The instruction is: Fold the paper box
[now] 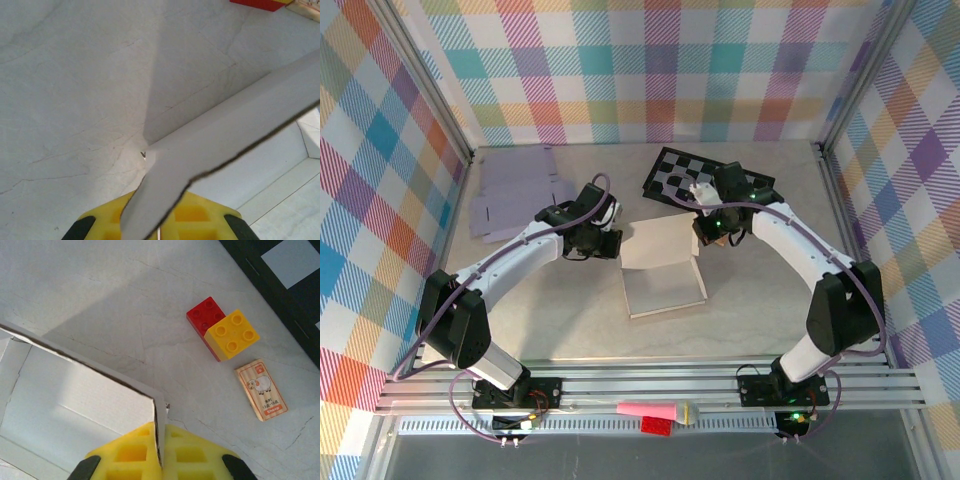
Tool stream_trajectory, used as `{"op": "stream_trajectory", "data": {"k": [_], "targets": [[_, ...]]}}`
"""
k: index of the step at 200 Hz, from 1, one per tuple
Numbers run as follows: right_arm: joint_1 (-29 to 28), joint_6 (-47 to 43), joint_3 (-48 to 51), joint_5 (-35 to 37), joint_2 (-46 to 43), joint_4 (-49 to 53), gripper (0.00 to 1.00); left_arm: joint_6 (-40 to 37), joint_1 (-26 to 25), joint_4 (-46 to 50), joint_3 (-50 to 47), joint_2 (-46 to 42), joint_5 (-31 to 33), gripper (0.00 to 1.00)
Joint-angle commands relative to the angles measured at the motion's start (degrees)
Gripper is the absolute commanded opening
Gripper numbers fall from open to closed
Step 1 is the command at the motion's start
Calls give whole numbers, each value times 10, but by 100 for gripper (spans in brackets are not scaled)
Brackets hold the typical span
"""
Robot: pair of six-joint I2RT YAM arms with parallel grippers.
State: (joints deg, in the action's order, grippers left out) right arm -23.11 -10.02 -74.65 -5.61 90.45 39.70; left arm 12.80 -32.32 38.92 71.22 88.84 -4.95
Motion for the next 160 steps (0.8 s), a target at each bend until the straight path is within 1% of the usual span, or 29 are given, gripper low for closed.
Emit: {"op": "stream_trajectory", "data": {"k": [1,36,39,48,62,111,133,160], "targets": [[-2,13,2,14,-23,-17,0,15,3,-13,22,5,13,6],[-10,40,6,25,-35,-32,0,34,2,-15,28,9,35,2],[-12,59,6,29,-35,-34,0,36,1,-15,29,9,38,2],[-21,77,6,40,-35,-37,0,41,-2,-16,32,9,45,2],[-44,111,-1,87,-29,-40,0,52,-5,-13,40,12,60,1],[-115,269,-1,183,-13,-75,0,94,-11,-14,40,1,144,0],[-142,333,-10,227,-2,-92,0,106,-8,-31,33,-3,150,0],[-149,389,-34,237,29,-92,0,106,1,-60,26,4,153,0]]}}
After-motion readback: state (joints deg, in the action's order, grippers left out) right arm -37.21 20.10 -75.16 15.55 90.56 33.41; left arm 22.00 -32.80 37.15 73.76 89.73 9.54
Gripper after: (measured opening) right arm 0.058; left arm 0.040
